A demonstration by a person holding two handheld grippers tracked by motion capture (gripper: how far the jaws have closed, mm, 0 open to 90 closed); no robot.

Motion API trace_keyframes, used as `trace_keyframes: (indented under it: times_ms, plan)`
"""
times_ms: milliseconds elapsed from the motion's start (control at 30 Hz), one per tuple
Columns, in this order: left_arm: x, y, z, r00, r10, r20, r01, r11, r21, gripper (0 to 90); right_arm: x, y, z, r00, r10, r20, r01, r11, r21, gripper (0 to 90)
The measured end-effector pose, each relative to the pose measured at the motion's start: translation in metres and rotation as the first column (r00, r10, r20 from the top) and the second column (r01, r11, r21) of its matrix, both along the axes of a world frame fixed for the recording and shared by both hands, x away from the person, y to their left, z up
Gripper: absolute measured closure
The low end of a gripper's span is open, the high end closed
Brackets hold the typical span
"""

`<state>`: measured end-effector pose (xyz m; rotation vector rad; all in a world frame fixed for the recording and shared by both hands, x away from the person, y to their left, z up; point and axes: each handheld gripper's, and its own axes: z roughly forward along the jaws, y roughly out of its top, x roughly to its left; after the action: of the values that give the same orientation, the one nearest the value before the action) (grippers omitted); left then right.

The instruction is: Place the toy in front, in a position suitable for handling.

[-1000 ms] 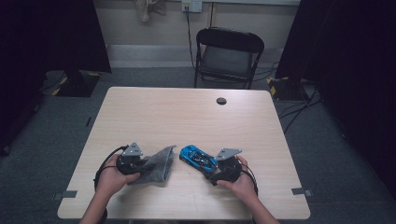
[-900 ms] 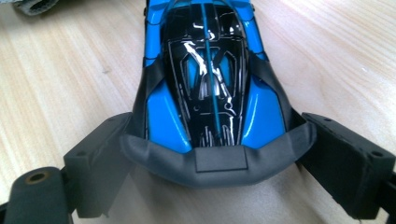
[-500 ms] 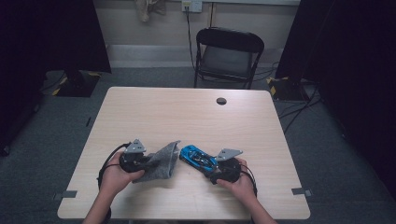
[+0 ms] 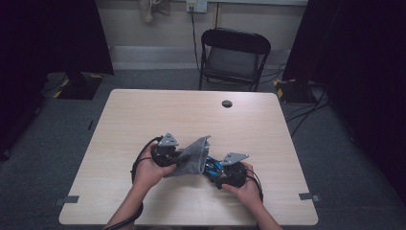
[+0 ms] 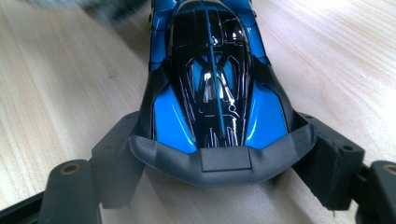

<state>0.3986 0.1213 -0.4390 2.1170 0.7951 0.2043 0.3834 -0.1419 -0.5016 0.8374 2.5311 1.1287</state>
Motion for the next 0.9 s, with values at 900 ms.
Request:
trace_keyframes:
  times_ms: [900]
  plan:
    - [-0.007,-0.082,-0.017,0.9936,-0.113,-0.003,0.113,0.9935,0.010,76.0,0.000,0.000,0.000,1.0000,0.001,0.000,-0.001,1.0000,0.001,23.7]
